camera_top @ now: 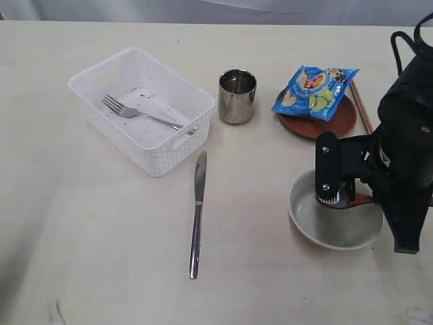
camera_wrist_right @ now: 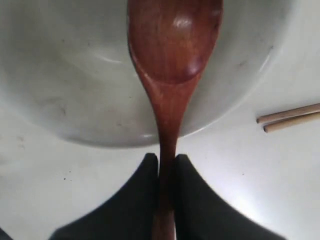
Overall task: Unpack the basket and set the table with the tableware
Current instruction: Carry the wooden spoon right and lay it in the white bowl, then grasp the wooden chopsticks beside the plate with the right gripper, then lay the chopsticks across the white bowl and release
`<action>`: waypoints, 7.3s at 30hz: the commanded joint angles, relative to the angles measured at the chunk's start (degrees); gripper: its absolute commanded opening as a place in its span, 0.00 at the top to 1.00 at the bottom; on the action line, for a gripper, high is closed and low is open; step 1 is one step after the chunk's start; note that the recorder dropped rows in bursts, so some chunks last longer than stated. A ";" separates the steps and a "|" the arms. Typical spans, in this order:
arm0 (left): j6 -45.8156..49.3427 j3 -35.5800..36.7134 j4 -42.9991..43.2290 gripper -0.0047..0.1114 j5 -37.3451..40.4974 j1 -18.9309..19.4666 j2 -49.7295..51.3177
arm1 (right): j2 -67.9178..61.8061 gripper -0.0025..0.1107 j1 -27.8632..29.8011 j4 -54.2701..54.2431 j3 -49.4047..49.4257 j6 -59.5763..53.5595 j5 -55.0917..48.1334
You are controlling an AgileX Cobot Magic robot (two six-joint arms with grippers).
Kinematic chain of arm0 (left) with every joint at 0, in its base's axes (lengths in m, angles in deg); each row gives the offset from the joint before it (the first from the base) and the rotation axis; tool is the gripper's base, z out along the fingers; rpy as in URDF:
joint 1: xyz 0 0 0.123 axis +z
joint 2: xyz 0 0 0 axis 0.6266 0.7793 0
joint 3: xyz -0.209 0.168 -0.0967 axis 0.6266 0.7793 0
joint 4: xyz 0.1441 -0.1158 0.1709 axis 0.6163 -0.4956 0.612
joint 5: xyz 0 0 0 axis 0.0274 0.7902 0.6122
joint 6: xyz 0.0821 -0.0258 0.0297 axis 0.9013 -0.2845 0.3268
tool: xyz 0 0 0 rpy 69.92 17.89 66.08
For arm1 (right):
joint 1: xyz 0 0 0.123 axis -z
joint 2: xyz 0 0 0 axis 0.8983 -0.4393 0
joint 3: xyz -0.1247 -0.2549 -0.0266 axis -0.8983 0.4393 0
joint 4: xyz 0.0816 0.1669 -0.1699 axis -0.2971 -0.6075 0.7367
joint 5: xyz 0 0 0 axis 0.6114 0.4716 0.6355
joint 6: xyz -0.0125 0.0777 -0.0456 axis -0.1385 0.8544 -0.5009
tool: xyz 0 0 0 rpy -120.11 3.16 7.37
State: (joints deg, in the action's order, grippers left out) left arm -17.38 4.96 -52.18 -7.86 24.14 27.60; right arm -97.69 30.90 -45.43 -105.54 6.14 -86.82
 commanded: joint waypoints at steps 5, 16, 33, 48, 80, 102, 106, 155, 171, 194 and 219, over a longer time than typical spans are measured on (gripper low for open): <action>-0.25 0.16 -0.27 0.96 0.05 -0.36 0.01 | -0.14 0.95 0.23 -0.75 0.05 2.06 0.48; -0.25 0.16 -0.27 0.96 0.05 -0.36 0.01 | -0.14 0.49 0.23 -0.21 -0.21 4.15 -1.06; -0.25 0.16 -0.58 0.96 0.05 -0.36 0.01 | 22.60 0.54 0.45 3.94 -5.28 41.21 -11.54; -0.25 0.16 -0.45 0.96 0.05 -0.36 0.01 | -8.29 0.54 37.43 -33.72 -10.91 33.90 9.83; -0.25 0.16 -0.29 0.96 0.05 -0.36 0.01 | -31.08 0.55 31.45 -22.21 -30.02 26.14 12.58; -0.25 0.16 -0.29 0.96 0.05 -0.36 0.01 | -35.00 0.98 31.29 -20.01 -30.02 29.09 10.41; -0.25 0.16 -0.29 0.96 0.05 -0.36 0.01 | -34.11 0.98 31.29 -20.01 -30.02 29.72 8.98; -0.25 0.16 -0.29 0.96 0.05 -0.36 0.01 | -35.64 0.98 31.29 -16.49 -33.85 30.41 9.21; -0.25 0.16 -0.29 0.96 0.05 -0.36 0.01 | -25.41 0.98 31.29 -18.70 -33.85 31.43 4.40; -0.25 0.16 -0.29 0.96 0.05 -0.36 0.01 | 4.35 0.98 16.84 -38.02 -11.81 39.39 -6.61; -0.25 0.16 -0.29 0.96 0.05 -0.36 0.01 | -0.33 0.98 9.53 -32.12 -1.87 48.26 6.03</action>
State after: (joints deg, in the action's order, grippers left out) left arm -17.38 4.96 -52.18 -7.86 24.14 27.60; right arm -98.06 40.48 -78.10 -107.52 54.17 -81.29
